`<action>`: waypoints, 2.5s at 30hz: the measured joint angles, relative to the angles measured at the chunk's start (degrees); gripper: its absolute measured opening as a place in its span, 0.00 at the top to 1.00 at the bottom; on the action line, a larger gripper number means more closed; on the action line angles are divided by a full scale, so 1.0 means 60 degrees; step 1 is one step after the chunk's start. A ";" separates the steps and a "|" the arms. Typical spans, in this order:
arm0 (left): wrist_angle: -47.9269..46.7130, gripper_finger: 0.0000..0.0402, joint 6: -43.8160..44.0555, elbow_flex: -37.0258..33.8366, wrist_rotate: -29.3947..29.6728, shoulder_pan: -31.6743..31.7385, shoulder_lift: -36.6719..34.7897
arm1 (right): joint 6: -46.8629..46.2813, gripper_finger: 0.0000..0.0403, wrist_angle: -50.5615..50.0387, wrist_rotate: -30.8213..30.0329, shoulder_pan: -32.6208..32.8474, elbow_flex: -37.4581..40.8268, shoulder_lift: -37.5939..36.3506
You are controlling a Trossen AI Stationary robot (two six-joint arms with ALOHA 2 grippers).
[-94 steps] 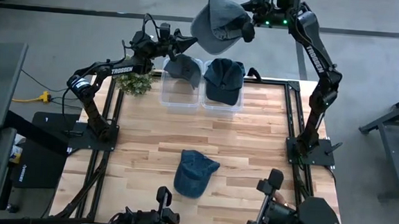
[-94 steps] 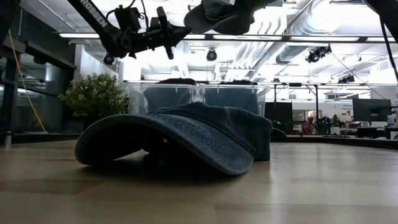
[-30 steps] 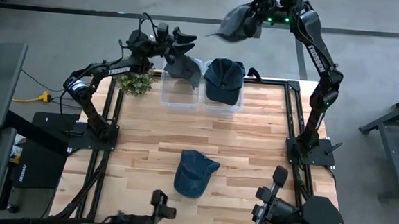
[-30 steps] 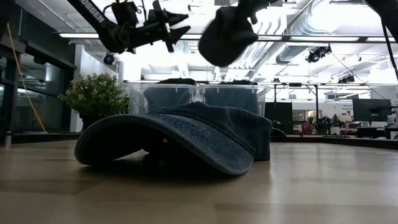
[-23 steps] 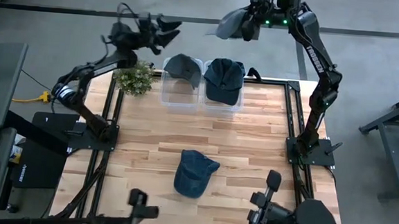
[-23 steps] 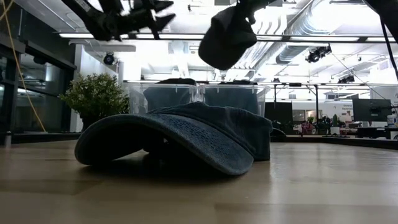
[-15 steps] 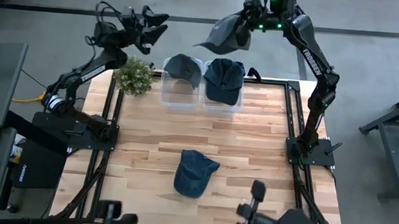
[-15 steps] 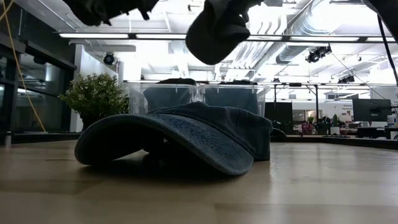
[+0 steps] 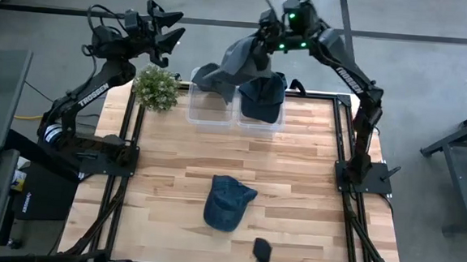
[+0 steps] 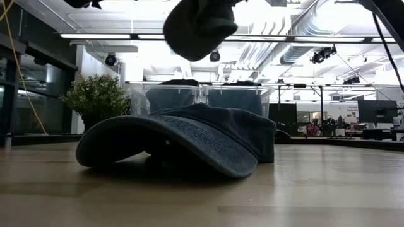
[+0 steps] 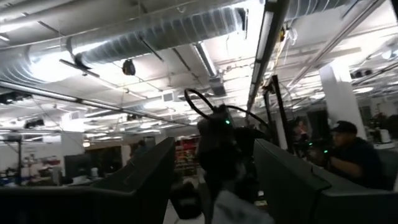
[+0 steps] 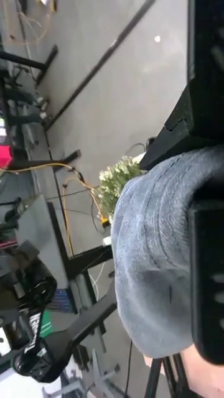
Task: Pick & Place hat
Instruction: Put the gray cap into the left transparent bin
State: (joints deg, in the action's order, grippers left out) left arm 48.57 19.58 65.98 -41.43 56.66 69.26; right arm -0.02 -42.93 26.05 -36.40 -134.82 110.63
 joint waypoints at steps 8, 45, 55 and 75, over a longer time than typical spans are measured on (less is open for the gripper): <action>-0.1398 0.47 -0.0802 -0.0004 0.0361 0.0000 -0.0448 | -0.0663 0.90 0.0434 -0.0580 0.0622 0.0000 0.0717; -1.2657 0.47 -0.6578 0.2962 0.5691 -0.4356 -0.0020 | 0.0596 0.90 0.0045 -0.1036 0.0873 0.0000 0.1049; -1.2407 0.47 -0.7239 0.3002 0.8529 -0.5925 0.0682 | 0.0763 0.90 0.0049 -0.1036 0.0796 0.0000 0.1049; -1.1078 0.47 -0.7690 0.2994 1.1828 -0.6641 0.1803 | 0.1190 0.90 -0.0230 -0.1077 0.0776 0.0000 0.1053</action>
State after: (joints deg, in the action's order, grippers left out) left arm -17.90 -26.56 83.94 29.54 16.82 80.07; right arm 7.12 -44.31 19.59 -31.74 -134.82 116.95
